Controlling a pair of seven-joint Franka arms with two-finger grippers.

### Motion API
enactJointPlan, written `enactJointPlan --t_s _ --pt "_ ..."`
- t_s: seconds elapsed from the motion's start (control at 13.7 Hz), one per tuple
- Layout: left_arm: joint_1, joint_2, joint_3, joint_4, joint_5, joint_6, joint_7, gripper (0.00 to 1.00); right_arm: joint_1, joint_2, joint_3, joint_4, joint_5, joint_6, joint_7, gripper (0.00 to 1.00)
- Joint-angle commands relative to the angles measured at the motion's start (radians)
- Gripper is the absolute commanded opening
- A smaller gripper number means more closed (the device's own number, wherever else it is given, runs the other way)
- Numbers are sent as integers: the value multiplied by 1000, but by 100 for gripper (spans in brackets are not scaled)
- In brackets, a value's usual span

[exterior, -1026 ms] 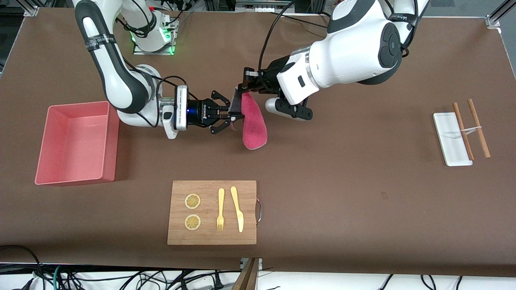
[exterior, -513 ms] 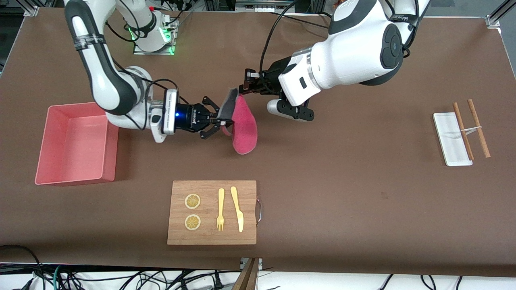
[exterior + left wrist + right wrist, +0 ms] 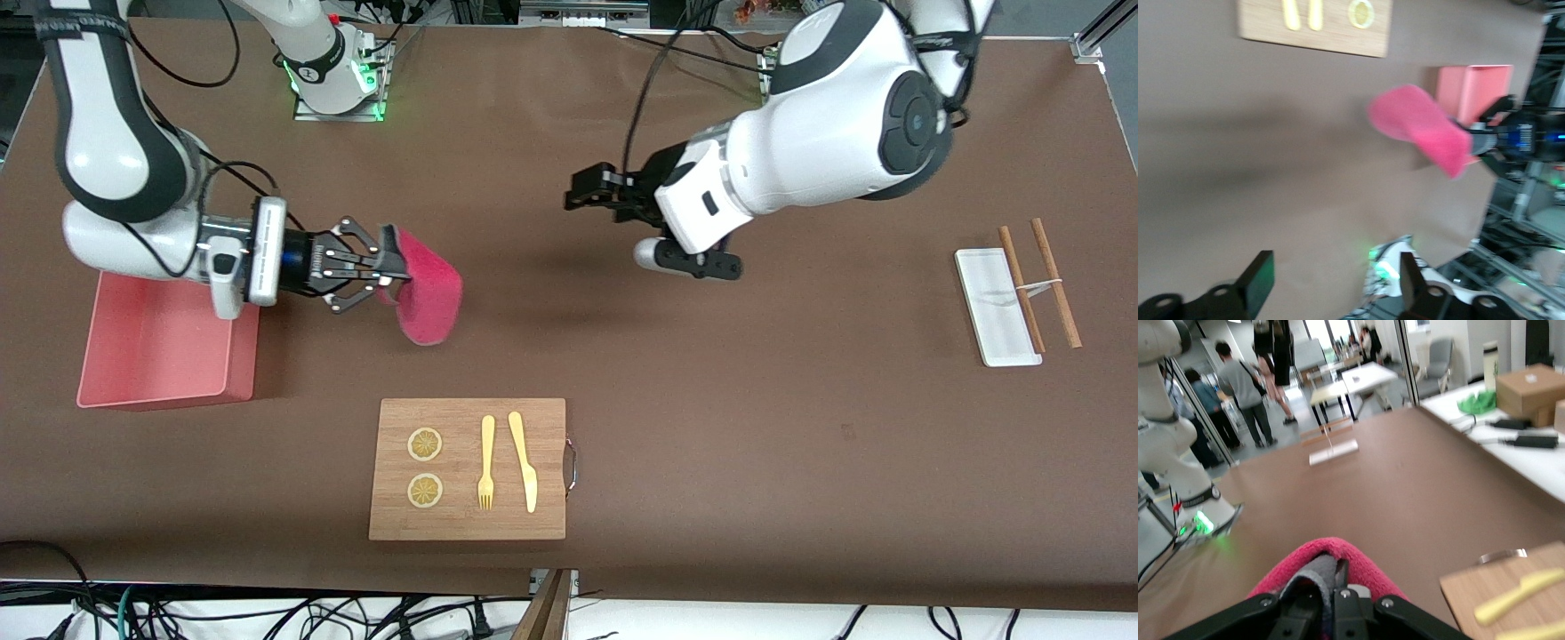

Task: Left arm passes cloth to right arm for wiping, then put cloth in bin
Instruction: 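Open the left gripper and withdraw while the right gripper carries cloth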

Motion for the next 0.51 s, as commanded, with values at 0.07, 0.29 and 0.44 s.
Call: enactJointPlan --t_s 0.07,0.29,0.44 --pt "54 -54 -1 2 221 -155 99 100 -71 -39 11 -14 -289 -1 219 0" --pt "60 -97 -3 -1 453 -223 143 100 -74 -68 -1 -12 -535 9 503 0" --pt "83 -126 2 -3 510 -250 157 100 -73 -83 2 -9 -699 17 758 0"
